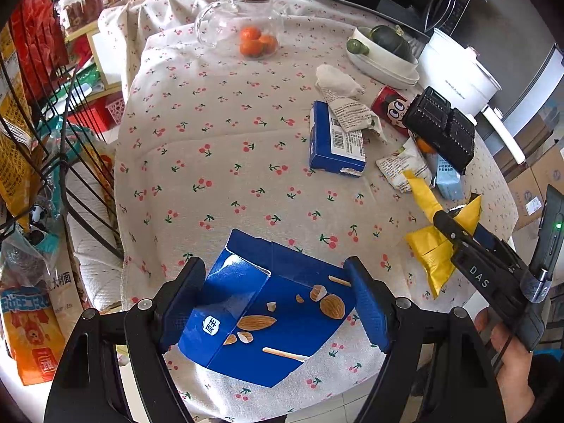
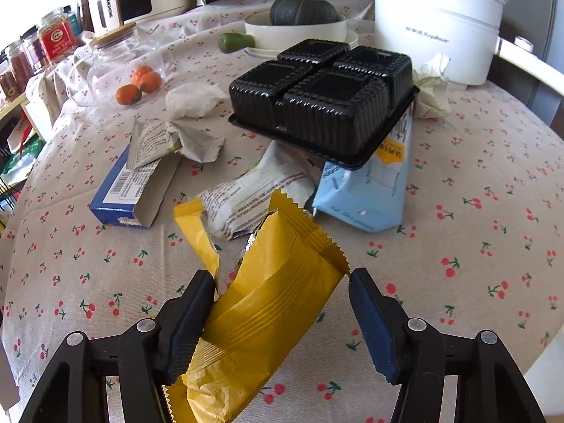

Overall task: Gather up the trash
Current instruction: 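Carry both items to the white bin while the left tool releases the almond box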

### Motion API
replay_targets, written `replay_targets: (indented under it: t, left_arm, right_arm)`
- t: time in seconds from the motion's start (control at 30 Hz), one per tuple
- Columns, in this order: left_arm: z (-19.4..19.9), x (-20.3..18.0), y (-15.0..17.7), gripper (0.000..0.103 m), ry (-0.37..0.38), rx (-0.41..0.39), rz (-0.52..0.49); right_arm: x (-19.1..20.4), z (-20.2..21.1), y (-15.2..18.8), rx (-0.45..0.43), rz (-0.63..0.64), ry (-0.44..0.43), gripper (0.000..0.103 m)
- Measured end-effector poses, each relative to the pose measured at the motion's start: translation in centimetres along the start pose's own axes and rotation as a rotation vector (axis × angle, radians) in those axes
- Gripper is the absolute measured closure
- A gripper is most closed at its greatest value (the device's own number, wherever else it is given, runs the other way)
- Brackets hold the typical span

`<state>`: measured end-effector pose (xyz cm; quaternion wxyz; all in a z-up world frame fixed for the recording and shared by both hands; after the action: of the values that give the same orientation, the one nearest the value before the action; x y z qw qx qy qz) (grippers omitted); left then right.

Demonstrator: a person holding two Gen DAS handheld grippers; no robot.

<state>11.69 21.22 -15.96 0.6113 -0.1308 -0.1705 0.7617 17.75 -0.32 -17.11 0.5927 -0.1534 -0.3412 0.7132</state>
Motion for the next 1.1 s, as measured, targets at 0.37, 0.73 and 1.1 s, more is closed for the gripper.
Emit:
replay_targets:
  t: [0.37, 0.73, 1.1]
  left_arm:
    - [0.8, -5.4, -1.5, 0.021, 0.042, -0.016, -0.051]
    - [2.3, -14.7, -3.1, 0.021, 0.12, -0.046, -0.136]
    - [3.8, -27.4, -2.9, 0.021, 0.233, -0.079, -0.23]
  right_arm:
    - [-5.7, 6.3, -4.2, -0.036, 0.061, 0.073, 0.035]
    - [-15.4, 12.4, -6.6, -0.062, 0.038, 0.154, 0.035]
    - [-27.0, 17.4, -4.3, -0.059, -0.118, 0.189, 0.034]
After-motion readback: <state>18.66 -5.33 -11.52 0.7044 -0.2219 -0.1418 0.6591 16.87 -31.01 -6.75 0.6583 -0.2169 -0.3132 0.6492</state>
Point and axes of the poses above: each gripper's, at about its wrist camera, not at the fingertips, and z roughly against the way its jaws point, x to its left, y to its underside, the point moved 8 cm from there along -z, roughly the way its jaws point, and after that the axes turned 10 degrees about -y, right-handed, at the moved point
